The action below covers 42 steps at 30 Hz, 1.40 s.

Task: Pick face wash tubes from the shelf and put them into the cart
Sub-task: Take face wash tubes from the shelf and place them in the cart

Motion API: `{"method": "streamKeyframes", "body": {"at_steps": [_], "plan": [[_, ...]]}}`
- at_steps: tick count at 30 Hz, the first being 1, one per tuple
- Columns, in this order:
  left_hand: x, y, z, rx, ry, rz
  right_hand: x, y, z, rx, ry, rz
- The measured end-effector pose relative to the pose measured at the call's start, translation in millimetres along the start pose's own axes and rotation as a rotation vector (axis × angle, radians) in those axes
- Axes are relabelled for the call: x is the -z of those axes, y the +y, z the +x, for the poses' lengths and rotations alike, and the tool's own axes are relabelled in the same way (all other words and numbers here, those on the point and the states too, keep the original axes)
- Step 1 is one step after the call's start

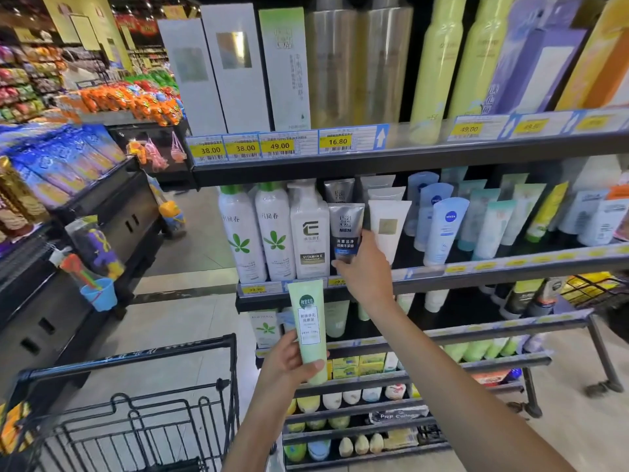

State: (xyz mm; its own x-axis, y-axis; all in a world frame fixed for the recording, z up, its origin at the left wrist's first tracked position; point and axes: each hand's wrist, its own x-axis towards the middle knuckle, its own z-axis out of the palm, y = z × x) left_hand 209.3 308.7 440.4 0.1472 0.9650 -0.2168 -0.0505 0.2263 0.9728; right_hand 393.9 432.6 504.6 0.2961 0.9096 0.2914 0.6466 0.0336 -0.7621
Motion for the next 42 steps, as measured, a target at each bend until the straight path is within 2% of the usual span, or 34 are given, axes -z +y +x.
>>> {"method": "streamKeyframes", "body": {"at_steps": [6,14,23,42], "plan": [[-0.5,-5.6,-2.3,0.019,-0.008,0.003,-3.9,-0.5,-7.3,0.031,0.075,-0.097],[0.2,-10.2,-4.1,0.033,0.003,0.007,-8.3,-5.5,-6.3,-0.038,0.105,-0.151],[-1.2,-8.4,-6.7,0.025,-0.005,0.001,-8.9,-12.6,0.8,-0.056,0.065,-0.237],[-0.6,3.3,-10.5,0.029,-0.007,0.018,-20.7,-17.4,25.9,-0.071,0.041,-0.243]]}}
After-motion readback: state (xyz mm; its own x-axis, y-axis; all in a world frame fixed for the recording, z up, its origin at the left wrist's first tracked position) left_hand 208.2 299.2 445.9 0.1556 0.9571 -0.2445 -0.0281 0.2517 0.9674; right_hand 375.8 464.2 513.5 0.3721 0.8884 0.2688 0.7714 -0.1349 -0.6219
